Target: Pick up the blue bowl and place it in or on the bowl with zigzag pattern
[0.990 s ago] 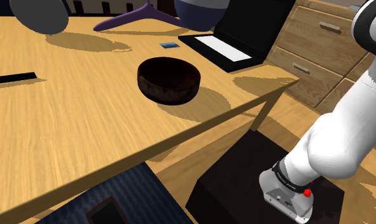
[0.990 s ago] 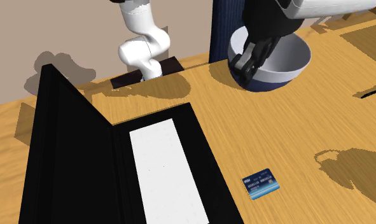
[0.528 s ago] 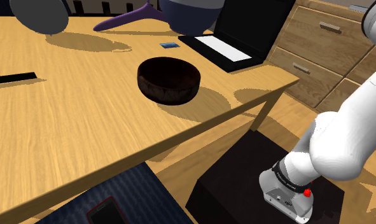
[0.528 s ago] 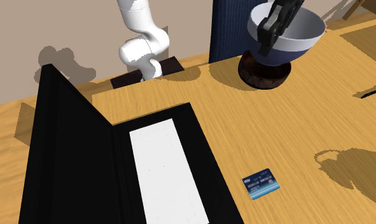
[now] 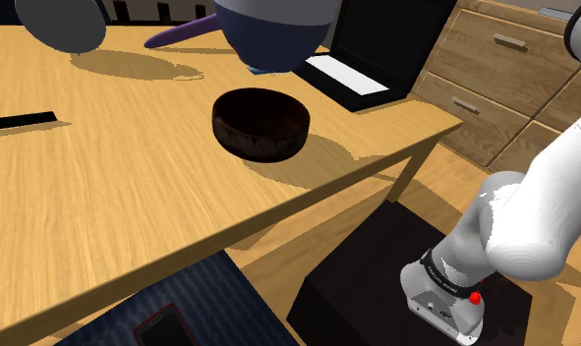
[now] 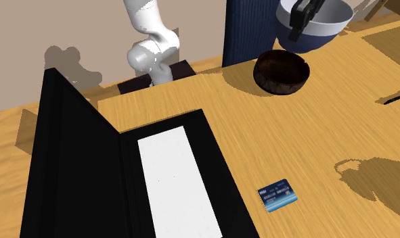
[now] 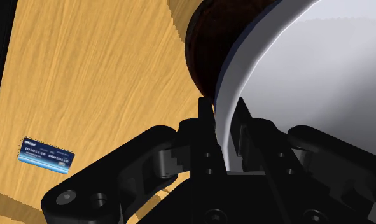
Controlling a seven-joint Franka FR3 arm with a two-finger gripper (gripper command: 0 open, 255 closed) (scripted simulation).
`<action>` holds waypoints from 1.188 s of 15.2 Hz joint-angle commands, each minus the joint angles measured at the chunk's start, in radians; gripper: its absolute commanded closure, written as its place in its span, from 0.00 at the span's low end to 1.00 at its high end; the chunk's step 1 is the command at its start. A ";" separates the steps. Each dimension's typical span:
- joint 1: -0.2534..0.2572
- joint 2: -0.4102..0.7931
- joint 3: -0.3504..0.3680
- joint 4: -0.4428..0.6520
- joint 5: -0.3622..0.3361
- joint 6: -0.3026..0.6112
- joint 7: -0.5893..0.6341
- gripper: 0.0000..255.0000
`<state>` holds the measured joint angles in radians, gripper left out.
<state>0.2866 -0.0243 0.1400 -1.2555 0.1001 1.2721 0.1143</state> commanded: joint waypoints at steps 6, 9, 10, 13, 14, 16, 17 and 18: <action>-0.001 -0.068 -0.002 -0.183 0.007 0.116 -0.012 1.00; -0.002 -0.091 -0.003 -0.253 0.009 0.162 -0.018 1.00; -0.002 -0.098 -0.003 -0.275 0.010 0.177 -0.020 1.00; -0.002 -0.117 -0.003 -0.339 0.012 0.222 -0.026 1.00; -0.002 -0.123 -0.003 -0.359 0.013 0.237 -0.028 1.00; -0.002 -0.127 -0.003 -0.375 0.013 0.248 -0.029 1.00; -0.002 -0.127 -0.003 -0.375 0.013 0.248 -0.029 1.00; -0.002 -0.127 -0.003 -0.375 0.013 0.248 -0.029 1.00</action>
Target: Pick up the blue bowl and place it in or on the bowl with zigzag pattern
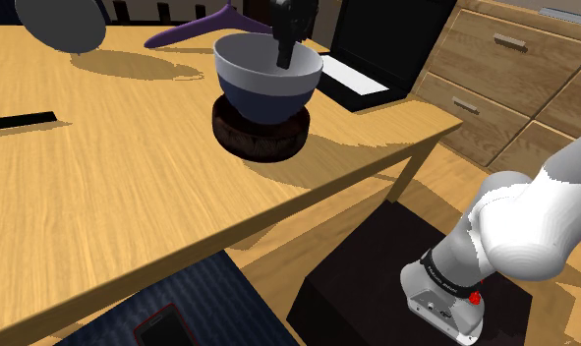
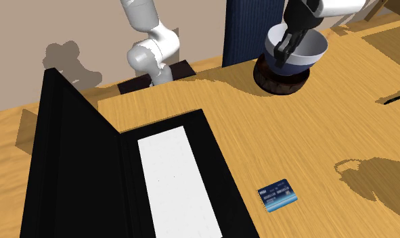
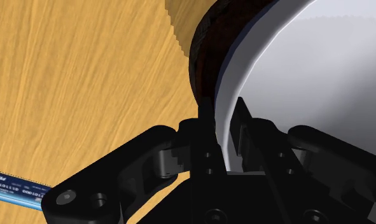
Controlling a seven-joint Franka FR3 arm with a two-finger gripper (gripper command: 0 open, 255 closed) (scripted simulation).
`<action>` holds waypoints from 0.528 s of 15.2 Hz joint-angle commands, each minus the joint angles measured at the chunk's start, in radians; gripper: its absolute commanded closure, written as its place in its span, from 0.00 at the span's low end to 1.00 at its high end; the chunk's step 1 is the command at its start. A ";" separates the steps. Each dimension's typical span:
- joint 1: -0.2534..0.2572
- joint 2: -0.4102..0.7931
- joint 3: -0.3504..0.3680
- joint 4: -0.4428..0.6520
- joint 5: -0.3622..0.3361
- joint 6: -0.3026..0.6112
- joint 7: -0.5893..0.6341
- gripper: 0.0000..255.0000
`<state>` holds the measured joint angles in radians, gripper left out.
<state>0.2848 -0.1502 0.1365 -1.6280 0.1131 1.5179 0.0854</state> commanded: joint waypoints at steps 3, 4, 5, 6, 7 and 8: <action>0.000 -0.001 0.000 -0.002 0.000 0.002 0.000 1.00; 0.000 -0.001 0.000 -0.002 0.000 0.002 0.000 1.00; 0.000 -0.001 0.000 -0.002 0.000 0.002 0.000 1.00; 0.000 -0.001 0.000 -0.002 0.000 0.002 0.000 0.00; 0.000 -0.001 0.000 -0.002 0.000 0.002 0.000 0.00; 0.000 -0.001 0.000 -0.002 0.000 0.002 0.000 0.00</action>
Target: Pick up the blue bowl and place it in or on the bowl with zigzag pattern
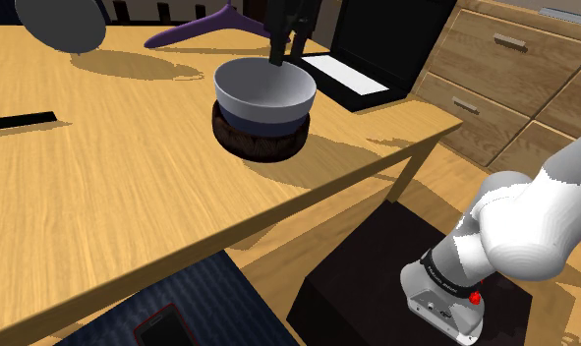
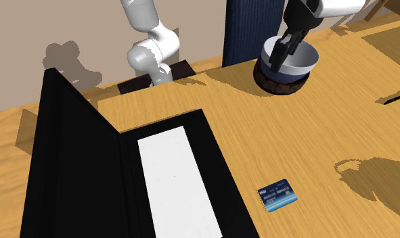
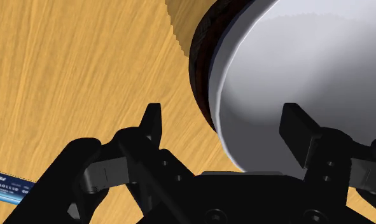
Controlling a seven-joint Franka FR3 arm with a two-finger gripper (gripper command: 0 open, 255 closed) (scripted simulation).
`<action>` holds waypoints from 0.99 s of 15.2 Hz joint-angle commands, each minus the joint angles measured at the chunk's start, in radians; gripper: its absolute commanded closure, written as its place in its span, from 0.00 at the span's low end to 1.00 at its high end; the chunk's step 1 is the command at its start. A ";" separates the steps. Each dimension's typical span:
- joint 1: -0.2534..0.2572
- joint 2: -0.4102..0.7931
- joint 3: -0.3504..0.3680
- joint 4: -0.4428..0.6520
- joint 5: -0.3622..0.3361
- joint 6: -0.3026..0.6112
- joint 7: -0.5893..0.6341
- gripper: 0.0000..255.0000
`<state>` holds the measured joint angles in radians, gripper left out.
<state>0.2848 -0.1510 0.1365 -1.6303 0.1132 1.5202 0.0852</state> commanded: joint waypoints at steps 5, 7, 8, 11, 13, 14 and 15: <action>-0.002 0.027 -0.002 0.100 -0.003 -0.074 0.004 0.00; -0.003 0.057 -0.004 0.200 -0.006 -0.143 0.009 0.00; -0.003 0.057 -0.004 0.200 -0.006 -0.143 0.009 0.00; -0.003 0.057 -0.004 0.200 -0.006 -0.143 0.009 0.00; -0.003 0.057 -0.004 0.200 -0.006 -0.143 0.009 0.00; -0.003 0.057 -0.004 0.200 -0.006 -0.143 0.009 0.00; -0.003 0.057 -0.004 0.200 -0.006 -0.143 0.009 0.00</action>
